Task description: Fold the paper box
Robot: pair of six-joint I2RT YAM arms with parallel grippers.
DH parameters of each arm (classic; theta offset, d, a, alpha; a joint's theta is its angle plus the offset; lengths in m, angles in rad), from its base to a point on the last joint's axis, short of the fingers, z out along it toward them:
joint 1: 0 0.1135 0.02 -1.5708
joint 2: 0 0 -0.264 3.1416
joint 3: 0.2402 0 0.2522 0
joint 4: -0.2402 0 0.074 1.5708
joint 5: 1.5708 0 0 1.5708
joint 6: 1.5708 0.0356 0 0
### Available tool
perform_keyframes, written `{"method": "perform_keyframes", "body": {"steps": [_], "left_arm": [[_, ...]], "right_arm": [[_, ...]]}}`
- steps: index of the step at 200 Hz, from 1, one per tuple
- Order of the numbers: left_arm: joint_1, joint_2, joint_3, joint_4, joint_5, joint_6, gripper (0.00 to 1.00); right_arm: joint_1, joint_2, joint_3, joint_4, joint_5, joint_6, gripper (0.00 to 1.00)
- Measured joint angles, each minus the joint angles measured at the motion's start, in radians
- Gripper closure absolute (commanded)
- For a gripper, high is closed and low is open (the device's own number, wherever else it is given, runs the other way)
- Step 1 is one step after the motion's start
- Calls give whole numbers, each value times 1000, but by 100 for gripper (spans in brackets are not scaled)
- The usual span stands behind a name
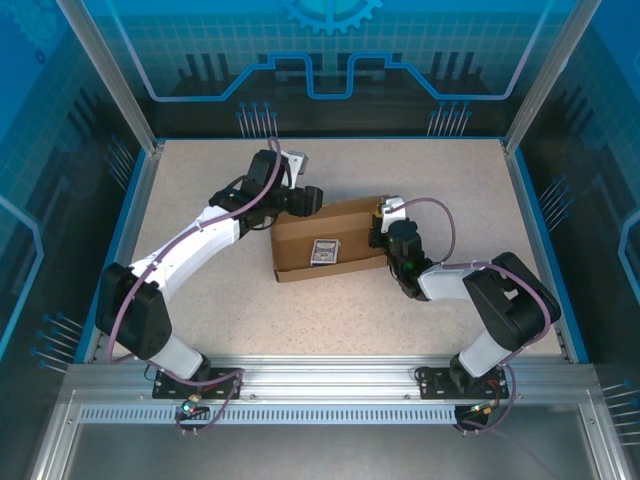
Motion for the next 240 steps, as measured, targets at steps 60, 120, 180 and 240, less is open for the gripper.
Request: {"method": "perform_keyframes", "body": {"steps": [60,120,180,240], "left_arm": [[0,0,-6,3,40,-29,30],[0,0,-7,4,41,-31,31],[0,0,-27,2,47,-31,31],[0,0,-39,4,48,-31,34]], "right_arm": [[0,0,0,0,0,0,94],[1,0,-13,-61,-6,4,77],[3,-7,-28,-152,-11,0,70],[10,-52,-31,-171,-11,0,69]]}}
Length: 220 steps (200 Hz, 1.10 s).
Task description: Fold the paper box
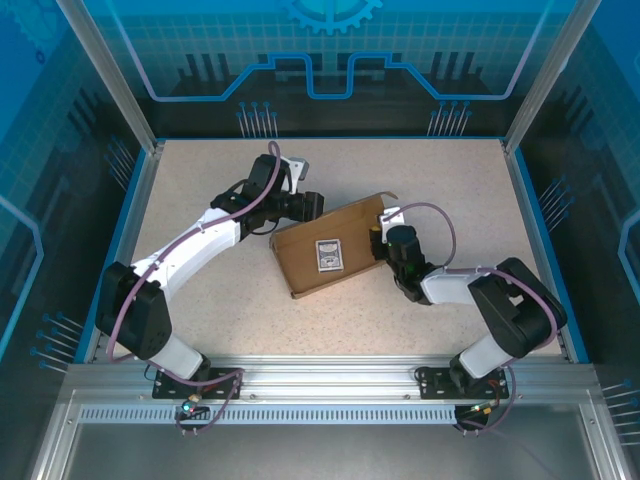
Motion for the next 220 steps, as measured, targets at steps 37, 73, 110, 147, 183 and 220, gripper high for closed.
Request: {"method": "perform_keyframes", "body": {"steps": [37,73,110,147,183,220], "left_arm": [[-2,0,-19,1,0,1,35],[-13,0,-34,1,0,9,37],[-46,-2,-58,7,-3,31,38],[-71,-2,-88,21,-19,37,38],[-109,-2,-131,50,-43,37,39],[-153,-2,-192,93,-65,35,39]], "right_arm": [[0,-43,-14,-22,4,-4,68],[4,-135,-32,-85,35,-20,66],[-1,-260,-34,-172,72,-29,65],[-6,-399,-38,-280,94,-29,64],[-26,-538,-6,-442,113,-27,60],[-61,-586,95,-555,76,-32,48]]}}
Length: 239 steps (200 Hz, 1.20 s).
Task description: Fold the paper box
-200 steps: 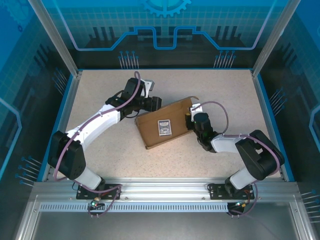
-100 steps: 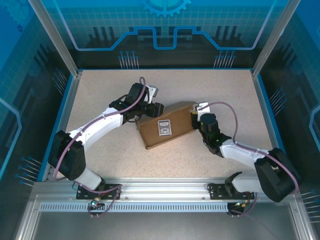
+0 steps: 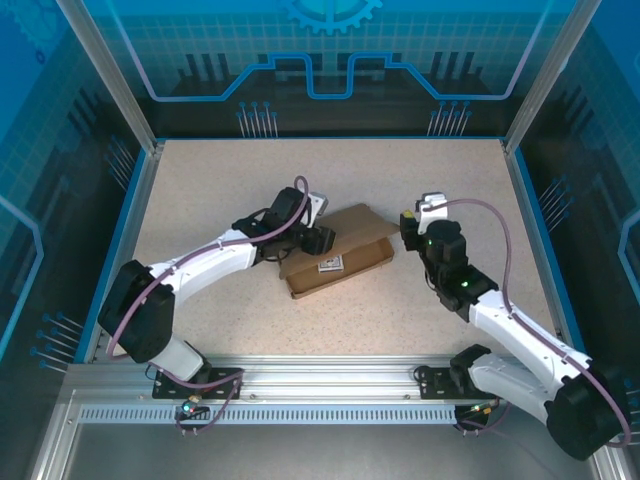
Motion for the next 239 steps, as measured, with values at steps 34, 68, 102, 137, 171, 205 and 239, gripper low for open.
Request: {"method": "perform_keyframes", "body": {"steps": [34,68,102,137,171,205,239], "left_arm": [[-35,0,-43,52,-21,-6,39],[-52,0,-85,98,-40,-11,39],[-52,0,-129,144,-42,-36,39],[-52,0,-142,164,-42,-48,39],[-52,0,-156,178,-49,-60,38],[-52,-27,-184,178,-95,-58,35],[-30,-88,-208,178,-143,-54,33]], "right_arm": [[-112,153,197,-145,-165,19,41],[-235,385,378,-280,-412,37,37],[-245,602,493,-378,-597,41,35],[-245,751,537,-428,-732,54,34],[-245,830,539,-438,-785,66,34],[-245,875,539,-436,-810,79,37],[-242,888,550,-430,-818,85,39]]}}
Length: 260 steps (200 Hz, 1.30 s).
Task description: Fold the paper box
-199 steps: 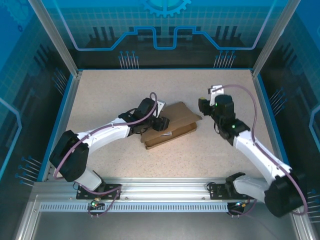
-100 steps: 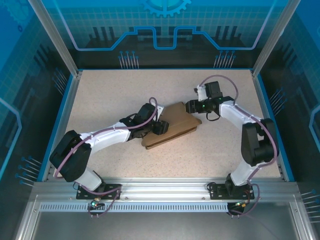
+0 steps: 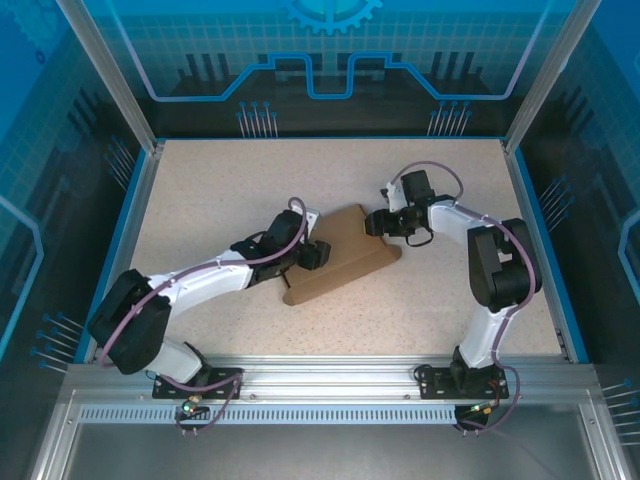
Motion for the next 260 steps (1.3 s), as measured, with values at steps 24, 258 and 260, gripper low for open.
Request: {"method": "perform_keyframes", "body": {"steps": [24,258,260], "left_arm": [[68,-13,-3,-4,-11,0,32],[-18,129,7,-16,-247,132,32],[-18,129,7,-15,-247,132,32]], "right_arm": [[7,13,19,-2,10,-1,39],[83,-407,-117,-235,120,-16,19],[84,-411,-125,-235,114,-10,18]]}}
